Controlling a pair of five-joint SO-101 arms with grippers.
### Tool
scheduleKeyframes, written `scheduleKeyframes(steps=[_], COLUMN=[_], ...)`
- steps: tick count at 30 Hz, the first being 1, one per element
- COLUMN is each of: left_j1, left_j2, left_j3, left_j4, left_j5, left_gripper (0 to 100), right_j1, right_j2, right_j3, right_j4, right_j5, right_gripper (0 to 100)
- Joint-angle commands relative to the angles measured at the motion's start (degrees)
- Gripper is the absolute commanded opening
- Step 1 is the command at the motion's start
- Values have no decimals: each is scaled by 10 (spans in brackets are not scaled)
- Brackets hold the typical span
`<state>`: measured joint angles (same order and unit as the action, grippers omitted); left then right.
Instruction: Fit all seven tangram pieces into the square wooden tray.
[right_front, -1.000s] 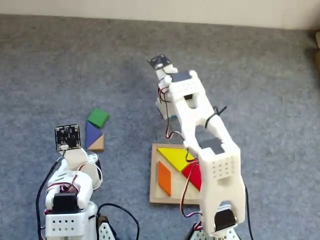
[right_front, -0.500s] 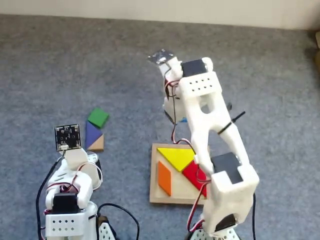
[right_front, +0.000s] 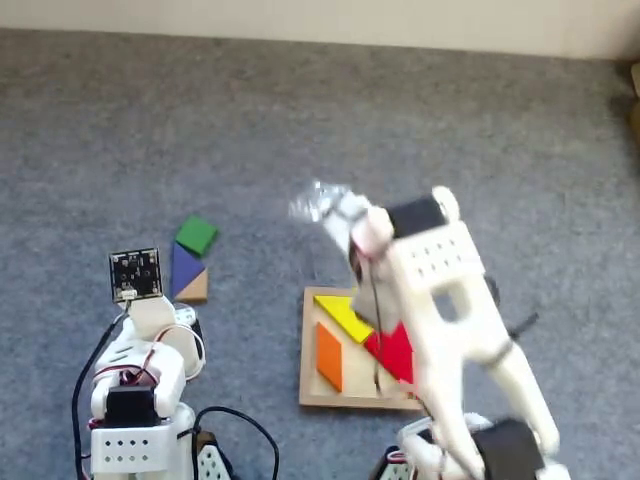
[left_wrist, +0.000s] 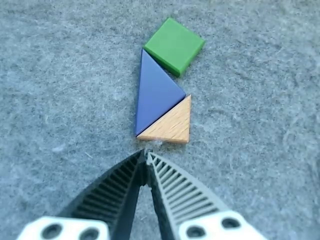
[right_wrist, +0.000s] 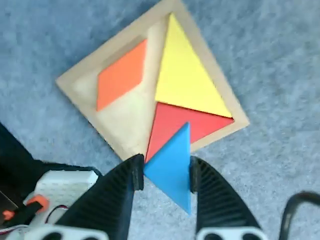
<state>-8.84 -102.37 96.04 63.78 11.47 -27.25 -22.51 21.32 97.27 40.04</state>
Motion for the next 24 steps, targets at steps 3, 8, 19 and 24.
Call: scheduleKeyframes(steps=[3, 8, 19, 24], left_j1=[-7, -7, -7, -7], left_j2=[-1, -1, -1, -1], left_j3=[12, 12, 12, 12], left_j4=[1, 1, 1, 1], left_j5=[-4, -4, -4, -4], left_gripper=[5, 5, 5, 5], right_j1=[-5, -6, -6, -29], right_j2=[-188, -320, -432, -432], right_j3=[200, 352, 523, 556], right_j4=[-95, -160, -296, -340], right_j5=[119, 269, 465, 505], right_gripper=[82, 82, 80, 80])
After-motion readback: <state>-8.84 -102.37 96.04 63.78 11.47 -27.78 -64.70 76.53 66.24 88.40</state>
